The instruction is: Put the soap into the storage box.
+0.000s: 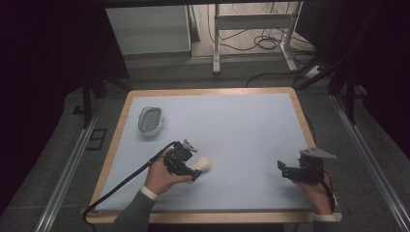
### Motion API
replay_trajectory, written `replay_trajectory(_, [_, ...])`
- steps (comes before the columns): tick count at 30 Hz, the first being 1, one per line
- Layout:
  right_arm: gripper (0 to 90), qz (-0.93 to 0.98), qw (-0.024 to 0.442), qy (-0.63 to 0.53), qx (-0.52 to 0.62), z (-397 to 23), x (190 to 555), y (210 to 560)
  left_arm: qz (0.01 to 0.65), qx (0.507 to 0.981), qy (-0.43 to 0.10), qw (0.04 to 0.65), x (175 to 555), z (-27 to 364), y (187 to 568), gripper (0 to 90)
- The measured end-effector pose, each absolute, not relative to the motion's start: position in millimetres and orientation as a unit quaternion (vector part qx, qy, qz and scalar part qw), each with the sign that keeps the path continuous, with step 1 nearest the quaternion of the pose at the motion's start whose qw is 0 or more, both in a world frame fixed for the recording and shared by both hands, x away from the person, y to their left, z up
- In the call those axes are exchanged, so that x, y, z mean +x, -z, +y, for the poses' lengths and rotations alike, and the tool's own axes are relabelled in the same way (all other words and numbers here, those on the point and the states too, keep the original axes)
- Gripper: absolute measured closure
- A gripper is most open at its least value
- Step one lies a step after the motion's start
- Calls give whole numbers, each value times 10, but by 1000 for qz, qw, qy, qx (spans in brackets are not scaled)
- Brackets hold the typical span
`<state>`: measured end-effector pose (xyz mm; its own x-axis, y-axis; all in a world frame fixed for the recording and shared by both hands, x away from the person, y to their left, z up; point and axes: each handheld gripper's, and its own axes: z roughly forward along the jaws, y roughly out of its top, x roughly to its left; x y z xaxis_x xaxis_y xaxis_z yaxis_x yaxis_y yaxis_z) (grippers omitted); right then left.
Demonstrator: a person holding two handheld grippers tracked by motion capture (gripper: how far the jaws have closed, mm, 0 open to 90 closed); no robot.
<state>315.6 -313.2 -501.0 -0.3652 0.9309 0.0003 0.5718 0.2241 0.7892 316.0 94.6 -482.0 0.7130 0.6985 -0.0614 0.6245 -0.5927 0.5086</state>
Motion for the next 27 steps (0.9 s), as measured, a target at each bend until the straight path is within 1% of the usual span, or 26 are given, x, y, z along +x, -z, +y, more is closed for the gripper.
replay_trajectory(8, [48,745,246,-360,505,-3125,3163,5020,371,894,-66,242,3193,873,4904,248])
replay_trajectory(11, [47,745,245,-359,505,-3118,3166,5023,360,902,-69,229,3210,799,4914,253])
replay_trajectory(18, [47,747,246,-355,505,-3112,3174,5037,366,903,-67,215,3278,744,4994,281])
replay_trajectory(27, [47,747,246,-354,506,-3113,3177,5040,369,903,-68,210,3281,705,5066,353])
